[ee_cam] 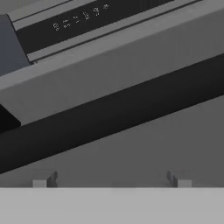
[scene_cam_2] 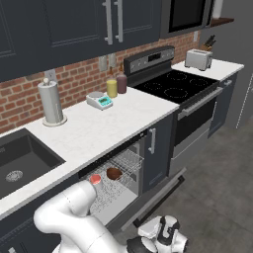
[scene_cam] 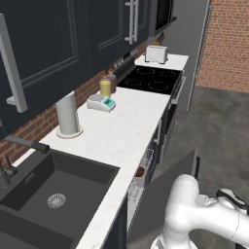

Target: Pick up the cup and bowl from the counter, place them in the dishwasher, and close the dishwasher door.

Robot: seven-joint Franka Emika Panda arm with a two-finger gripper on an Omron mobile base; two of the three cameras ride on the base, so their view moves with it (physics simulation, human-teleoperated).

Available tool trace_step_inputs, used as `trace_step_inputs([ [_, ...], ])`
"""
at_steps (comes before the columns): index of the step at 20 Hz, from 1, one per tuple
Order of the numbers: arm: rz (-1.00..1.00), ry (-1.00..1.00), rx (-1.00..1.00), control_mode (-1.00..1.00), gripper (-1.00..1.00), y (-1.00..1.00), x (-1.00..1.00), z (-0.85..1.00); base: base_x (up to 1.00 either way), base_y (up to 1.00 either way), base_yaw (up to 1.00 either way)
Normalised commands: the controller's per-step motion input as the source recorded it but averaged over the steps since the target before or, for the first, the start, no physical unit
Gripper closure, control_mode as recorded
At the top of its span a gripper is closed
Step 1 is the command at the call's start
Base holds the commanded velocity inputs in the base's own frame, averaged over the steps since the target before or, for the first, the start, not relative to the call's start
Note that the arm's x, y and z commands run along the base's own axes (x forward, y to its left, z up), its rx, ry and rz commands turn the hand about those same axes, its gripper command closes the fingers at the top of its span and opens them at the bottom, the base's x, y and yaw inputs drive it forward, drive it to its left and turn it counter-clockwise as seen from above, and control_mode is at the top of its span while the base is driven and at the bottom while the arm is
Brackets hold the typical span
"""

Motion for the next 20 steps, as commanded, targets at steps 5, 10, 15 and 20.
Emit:
trace_step_inputs([
  [5,0.22,-0.20,0.41,-1.00,-1.00,0.48,0.47,-0.25,0.00,0.00,0.00],
  [10,0.21,-0.18,0.33,-1.00,-1.00,0.85,0.68,-0.45,0.00,0.00,0.00],
  [15,0.20,-0.21,0.30,-1.00,-1.00,0.99,0.81,-0.29,0.00,0.00,0.00],
  [20,0.17,-0.21,0.27,-1.00,-1.00,1.00,0.79,-0.28,0.00,0.00,0.00],
])
